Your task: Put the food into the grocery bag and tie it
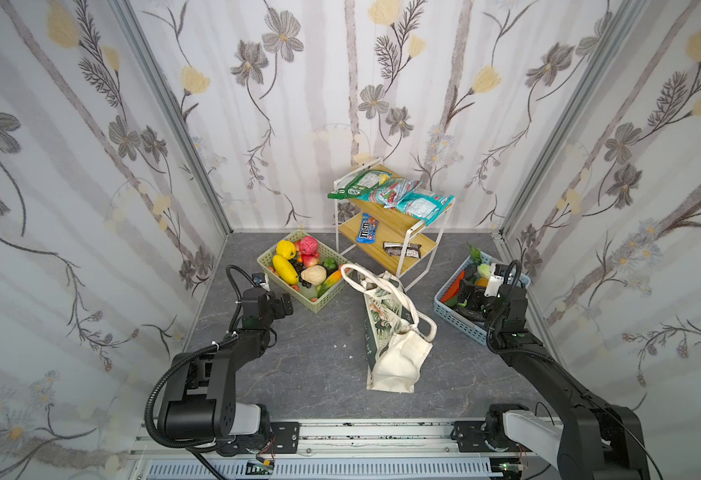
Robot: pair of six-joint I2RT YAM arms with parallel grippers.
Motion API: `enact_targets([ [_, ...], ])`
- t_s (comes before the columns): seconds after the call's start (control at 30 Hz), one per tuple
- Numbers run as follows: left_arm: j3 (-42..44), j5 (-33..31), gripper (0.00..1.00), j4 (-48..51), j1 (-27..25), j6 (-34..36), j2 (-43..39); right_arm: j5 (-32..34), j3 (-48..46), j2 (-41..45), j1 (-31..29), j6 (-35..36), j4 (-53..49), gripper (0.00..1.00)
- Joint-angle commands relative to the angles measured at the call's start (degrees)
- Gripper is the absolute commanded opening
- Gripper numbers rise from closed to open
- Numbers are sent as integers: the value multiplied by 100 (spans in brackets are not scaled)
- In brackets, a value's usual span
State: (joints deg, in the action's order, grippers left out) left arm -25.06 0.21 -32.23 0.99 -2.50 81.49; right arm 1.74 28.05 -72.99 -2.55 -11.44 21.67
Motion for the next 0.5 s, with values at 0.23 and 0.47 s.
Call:
enact_targets([
  [0.23,545,92,100,-2520,143,-89,830,775,-775,-251,15,938,2608,100],
  [0.47,408,573,100,-2326,181,52,866,618,-1633,-1108,31,1015,5066,100],
])
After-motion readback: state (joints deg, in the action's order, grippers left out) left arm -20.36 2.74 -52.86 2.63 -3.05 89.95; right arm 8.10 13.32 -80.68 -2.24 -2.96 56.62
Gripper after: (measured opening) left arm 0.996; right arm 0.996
